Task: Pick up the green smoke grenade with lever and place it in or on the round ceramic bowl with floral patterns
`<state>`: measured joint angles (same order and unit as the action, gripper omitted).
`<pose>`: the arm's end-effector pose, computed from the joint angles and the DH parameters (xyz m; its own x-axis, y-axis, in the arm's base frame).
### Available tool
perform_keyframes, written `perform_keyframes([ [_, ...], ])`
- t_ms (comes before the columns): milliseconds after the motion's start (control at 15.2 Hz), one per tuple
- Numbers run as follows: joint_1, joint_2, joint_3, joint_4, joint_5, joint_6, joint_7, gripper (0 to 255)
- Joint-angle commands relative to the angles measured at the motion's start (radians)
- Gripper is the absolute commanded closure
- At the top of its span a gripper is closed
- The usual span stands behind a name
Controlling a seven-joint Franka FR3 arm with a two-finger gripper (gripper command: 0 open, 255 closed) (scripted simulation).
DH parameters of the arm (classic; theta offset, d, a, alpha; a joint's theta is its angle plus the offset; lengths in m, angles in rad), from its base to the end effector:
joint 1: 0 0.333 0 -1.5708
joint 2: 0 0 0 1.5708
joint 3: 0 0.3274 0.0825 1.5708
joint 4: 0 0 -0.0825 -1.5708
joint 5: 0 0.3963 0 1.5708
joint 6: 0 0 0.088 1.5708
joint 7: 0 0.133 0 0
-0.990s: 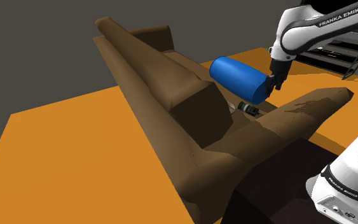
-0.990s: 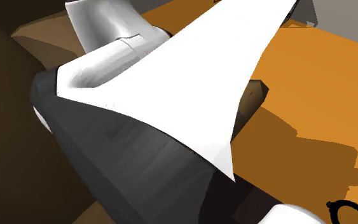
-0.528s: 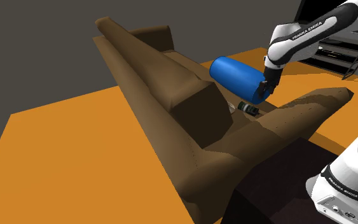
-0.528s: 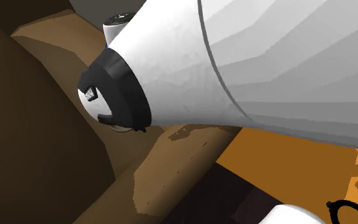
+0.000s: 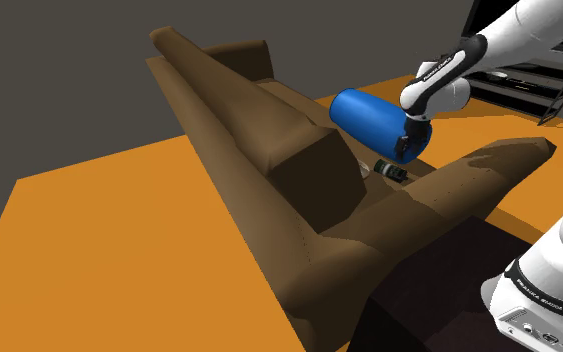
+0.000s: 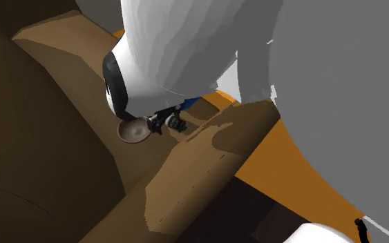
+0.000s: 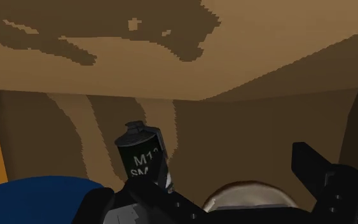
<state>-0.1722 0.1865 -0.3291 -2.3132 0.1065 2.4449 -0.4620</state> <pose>0.4615 -0.2540 0.2390 0.9924 -0.1177 -0.0361 -0.1186 -0.9927 -0.0233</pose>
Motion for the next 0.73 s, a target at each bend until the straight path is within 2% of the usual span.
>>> perform_keyframes([
  [0,-0.024,0.078,0.007,0.047,0.051,0.029,-0.048,0],
  [330,-0.102,0.277,0.049,0.205,0.155,0.064,-0.136,0],
  [660,-0.183,0.470,0.092,0.394,0.218,0.069,-0.188,0],
])
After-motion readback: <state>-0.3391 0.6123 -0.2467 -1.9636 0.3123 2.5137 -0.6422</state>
